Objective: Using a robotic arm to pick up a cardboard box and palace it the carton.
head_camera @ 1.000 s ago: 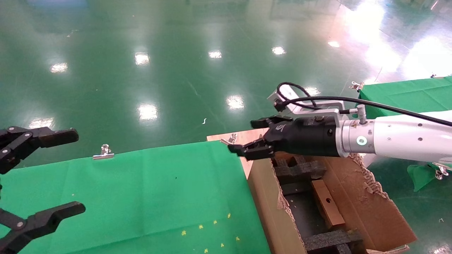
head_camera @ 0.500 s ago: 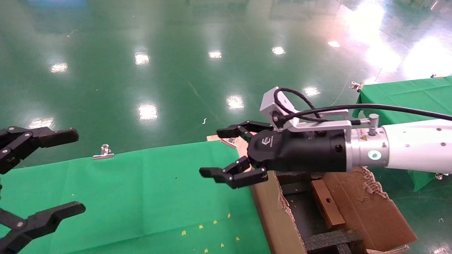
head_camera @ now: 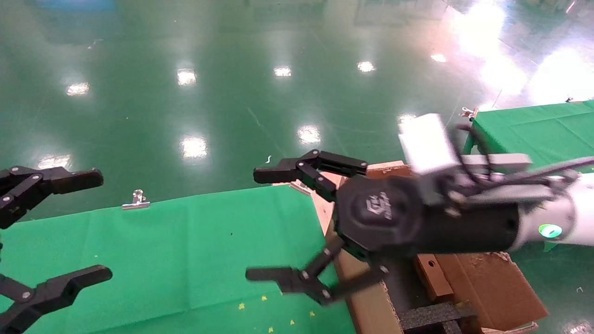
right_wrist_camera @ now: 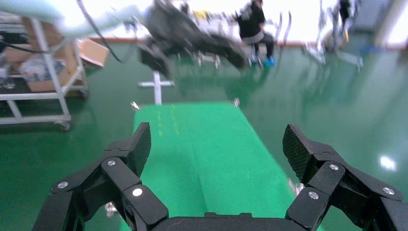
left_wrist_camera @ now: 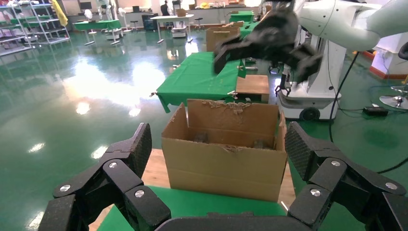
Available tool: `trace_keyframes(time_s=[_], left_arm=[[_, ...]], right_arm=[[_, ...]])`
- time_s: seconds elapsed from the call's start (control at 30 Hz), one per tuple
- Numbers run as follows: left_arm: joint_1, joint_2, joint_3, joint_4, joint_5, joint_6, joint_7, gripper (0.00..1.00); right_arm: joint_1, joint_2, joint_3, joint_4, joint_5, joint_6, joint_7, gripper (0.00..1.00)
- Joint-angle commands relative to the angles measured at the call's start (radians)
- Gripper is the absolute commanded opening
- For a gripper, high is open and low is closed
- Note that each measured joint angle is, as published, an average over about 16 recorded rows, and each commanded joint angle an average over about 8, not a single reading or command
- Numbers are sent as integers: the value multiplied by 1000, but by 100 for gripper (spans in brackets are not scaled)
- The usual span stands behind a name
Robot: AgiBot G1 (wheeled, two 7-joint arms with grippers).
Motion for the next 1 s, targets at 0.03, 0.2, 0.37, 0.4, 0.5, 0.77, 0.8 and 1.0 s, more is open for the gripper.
trace_keyframes(time_s=[0.03,0.2,0.37,0.4,0.5,0.77,0.8,1.0], left_arm=[[0,0,0,0,0,0,0,100],[0,0,0,0,0,0,0,100],[0,0,0,0,0,0,0,100],[0,0,0,0,0,0,0,100],[0,0,0,0,0,0,0,100],[0,0,0,0,0,0,0,100],[0,0,0,0,0,0,0,100],[0,0,0,0,0,0,0,100]], right_arm=[[-18,-6,34,-3,29,-34,-35,100],[-29,-10,54,-5,48,-54,-49,100],[-24,-9,43,-4,39,-43,-41,100],[-23,-8,41,-4,37,-41,-39,100],[-20,-7,36,-4,32,-37,-36,100],[-16,-5,27,-3,24,-28,-30,100],[-15,-5,27,-3,23,-27,-30,100],[-14,-5,24,-3,21,-24,-28,100]])
